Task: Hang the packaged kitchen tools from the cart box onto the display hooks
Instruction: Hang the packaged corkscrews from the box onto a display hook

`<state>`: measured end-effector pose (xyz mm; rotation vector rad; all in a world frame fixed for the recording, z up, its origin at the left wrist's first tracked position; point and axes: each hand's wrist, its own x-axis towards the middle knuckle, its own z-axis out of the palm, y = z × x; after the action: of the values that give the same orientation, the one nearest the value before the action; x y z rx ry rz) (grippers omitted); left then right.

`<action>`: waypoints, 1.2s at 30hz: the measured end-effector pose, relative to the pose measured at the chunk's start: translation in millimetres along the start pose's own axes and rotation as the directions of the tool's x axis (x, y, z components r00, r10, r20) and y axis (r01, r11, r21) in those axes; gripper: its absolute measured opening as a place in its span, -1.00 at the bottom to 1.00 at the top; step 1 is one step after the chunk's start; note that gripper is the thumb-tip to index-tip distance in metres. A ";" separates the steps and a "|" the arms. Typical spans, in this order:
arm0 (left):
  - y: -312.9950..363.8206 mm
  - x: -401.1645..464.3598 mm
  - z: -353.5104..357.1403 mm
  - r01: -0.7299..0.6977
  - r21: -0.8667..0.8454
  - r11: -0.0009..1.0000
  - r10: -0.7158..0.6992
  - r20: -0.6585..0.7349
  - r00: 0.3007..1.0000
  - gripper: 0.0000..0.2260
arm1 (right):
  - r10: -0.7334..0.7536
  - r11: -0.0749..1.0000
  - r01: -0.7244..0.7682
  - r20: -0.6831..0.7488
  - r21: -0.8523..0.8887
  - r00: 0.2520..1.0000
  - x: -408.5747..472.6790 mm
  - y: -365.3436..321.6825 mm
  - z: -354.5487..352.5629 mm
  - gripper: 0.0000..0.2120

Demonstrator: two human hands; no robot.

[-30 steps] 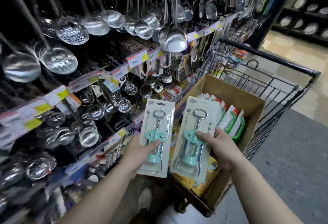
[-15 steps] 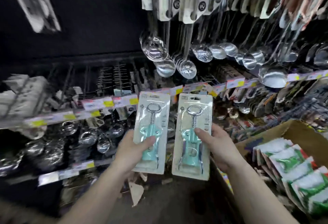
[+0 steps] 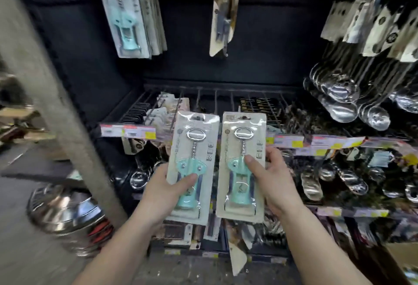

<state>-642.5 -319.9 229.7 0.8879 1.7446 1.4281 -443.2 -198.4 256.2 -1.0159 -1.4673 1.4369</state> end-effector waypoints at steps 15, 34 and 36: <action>20.1 7.6 -109.7 -0.056 -0.072 0.996 0.039 -0.211 0.977 -0.78 | -0.062 0.996 0.050 0.166 0.076 0.984 16.2 -39.8 123.7 -0.68; 59.7 77.4 -117.5 -0.124 -0.146 0.981 0.076 -0.298 0.952 -0.71 | -0.084 0.990 0.041 0.341 0.131 0.936 116.1 -76.9 161.7 -0.66; 62.0 83.5 -116.0 -0.137 -0.173 0.975 0.075 -0.324 0.943 -0.66 | -0.095 0.990 0.050 0.354 0.134 0.930 124.4 -79.7 164.9 -0.65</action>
<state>-780.0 -297.5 299.5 0.6859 1.7653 1.8615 -640.2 -137.8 337.2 -0.6354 -1.6305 1.7005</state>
